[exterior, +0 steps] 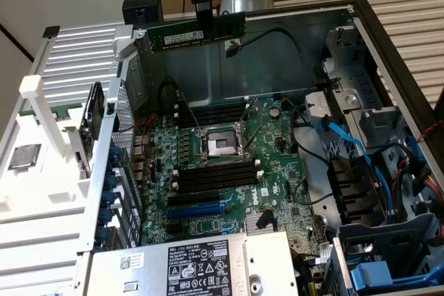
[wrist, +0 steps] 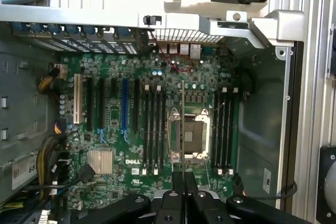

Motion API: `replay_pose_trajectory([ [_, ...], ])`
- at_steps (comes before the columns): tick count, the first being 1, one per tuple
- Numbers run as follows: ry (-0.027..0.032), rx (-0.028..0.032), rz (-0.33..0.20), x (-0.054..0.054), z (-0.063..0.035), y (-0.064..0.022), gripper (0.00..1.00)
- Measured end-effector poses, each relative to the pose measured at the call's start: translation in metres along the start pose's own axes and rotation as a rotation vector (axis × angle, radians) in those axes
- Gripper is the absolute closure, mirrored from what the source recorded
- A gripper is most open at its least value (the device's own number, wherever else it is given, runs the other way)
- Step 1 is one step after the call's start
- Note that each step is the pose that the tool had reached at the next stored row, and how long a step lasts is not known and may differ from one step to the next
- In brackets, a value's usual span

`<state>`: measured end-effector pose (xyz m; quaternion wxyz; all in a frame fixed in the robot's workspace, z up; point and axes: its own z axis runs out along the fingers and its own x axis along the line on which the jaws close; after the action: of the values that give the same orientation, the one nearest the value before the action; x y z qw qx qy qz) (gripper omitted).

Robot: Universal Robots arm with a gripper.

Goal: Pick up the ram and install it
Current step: 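Pick up the ram and move it above insertion slot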

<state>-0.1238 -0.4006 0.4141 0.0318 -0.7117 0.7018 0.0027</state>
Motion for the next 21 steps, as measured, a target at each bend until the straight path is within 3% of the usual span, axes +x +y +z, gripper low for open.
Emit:
replay_pose_trajectory([
  [15,-0.0007,0.0009,0.000,0.004,0.0046,0.0007,0.88],
  [20,-0.0005,-0.0097,0.007,0.004,0.0121,-0.0004,0.88],
  [21,0.0026,-0.0222,0.007,0.001,0.0148,-0.0007,0.88],
])
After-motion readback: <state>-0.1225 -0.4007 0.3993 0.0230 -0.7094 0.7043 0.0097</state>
